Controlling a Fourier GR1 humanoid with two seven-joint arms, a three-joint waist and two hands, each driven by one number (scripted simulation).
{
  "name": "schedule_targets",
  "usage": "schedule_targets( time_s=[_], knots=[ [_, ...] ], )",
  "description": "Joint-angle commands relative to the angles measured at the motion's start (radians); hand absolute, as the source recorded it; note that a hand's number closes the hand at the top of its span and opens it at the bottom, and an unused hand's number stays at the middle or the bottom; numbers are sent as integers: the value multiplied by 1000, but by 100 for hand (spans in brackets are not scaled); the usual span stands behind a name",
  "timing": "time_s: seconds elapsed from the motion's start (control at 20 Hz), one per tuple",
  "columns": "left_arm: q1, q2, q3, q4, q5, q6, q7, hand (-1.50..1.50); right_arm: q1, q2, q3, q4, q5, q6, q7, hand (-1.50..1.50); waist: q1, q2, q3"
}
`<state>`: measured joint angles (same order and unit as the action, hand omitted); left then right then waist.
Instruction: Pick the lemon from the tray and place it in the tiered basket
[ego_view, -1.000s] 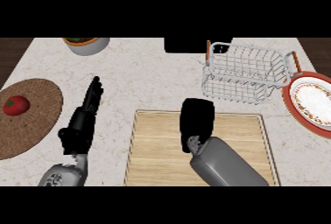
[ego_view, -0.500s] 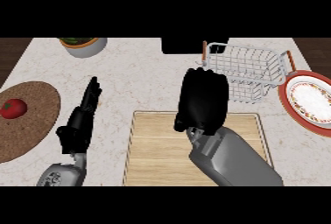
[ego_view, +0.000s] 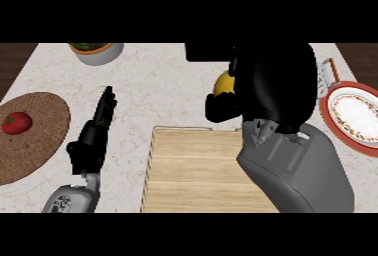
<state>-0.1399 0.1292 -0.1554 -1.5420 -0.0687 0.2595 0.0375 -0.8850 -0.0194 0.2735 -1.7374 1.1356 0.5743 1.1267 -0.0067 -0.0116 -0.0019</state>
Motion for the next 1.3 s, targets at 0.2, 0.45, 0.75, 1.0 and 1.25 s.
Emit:
schedule_targets(
  time_s=[0.2,0.45,0.75,1.0,1.25],
  knots=[
    [-16,-8,-3,-2,2,-15,13,0,-189,19,-190,168,-3,26,140,150,21,12,0],
    [13,-32,-24,12,-29,6,-23,0,-209,-18,-264,231,52,-16,66,150,17,12,1],
    [-9,-18,9,-21,-16,-4,8,0,-184,-96,-316,320,103,-26,-64,150,14,12,2],
    [-8,-58,-20,2,-54,18,4,0,-160,-162,-340,415,123,-71,-175,150,13,13,2],
    [-80,-30,27,24,-23,-17,45,0,-119,-147,-467,467,99,-214,-155,150,11,16,3]
  ],
)
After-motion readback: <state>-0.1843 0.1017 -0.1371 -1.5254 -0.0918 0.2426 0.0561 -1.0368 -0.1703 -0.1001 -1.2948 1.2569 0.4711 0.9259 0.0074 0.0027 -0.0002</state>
